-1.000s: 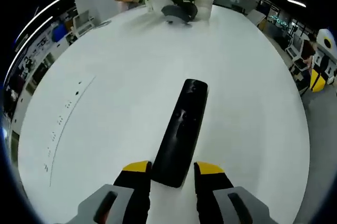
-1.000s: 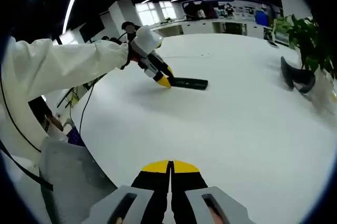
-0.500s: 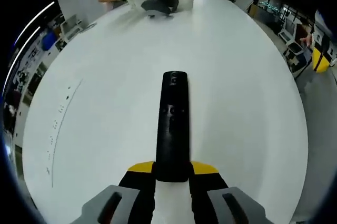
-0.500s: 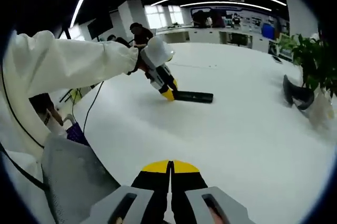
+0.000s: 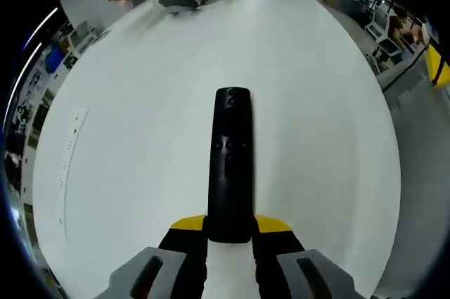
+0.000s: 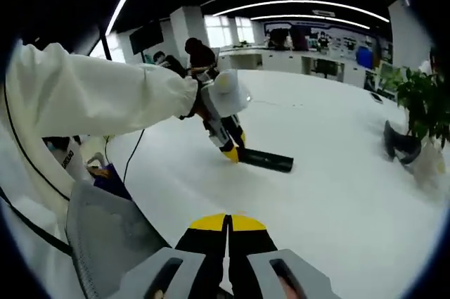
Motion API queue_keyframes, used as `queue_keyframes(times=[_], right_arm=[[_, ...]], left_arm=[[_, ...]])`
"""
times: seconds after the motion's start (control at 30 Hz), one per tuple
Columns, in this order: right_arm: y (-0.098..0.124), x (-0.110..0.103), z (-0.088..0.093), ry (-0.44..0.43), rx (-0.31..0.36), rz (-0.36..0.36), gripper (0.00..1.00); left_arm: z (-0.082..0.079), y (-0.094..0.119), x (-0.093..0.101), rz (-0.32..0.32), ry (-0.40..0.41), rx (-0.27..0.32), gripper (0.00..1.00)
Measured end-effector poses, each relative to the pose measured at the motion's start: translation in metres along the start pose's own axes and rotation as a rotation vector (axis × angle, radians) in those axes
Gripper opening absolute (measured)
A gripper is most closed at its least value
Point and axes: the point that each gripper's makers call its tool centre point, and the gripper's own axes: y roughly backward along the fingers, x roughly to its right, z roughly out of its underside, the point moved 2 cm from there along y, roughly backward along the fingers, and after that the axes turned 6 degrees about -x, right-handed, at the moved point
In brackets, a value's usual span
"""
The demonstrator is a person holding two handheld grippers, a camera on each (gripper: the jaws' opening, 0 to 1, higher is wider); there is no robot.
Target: Press the specified remote control buttons in sequence, fully releasing each button before pressing the next.
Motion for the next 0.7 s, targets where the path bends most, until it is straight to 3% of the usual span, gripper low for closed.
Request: queue_keyframes(times=[0.37, 0.7], right_arm=[[0.015, -0.029, -0.011, 0.009, 0.076, -0.012, 0.0], [0.024, -0.044, -0.015, -0.063, 0.137, -0.031, 0.0]], left_arm=[[0.006, 0.003, 0.048, 0.002, 0.001, -0.024, 0.24], [0.015, 0.006, 0.087, 0.006, -0.017, -0.058, 0.24]])
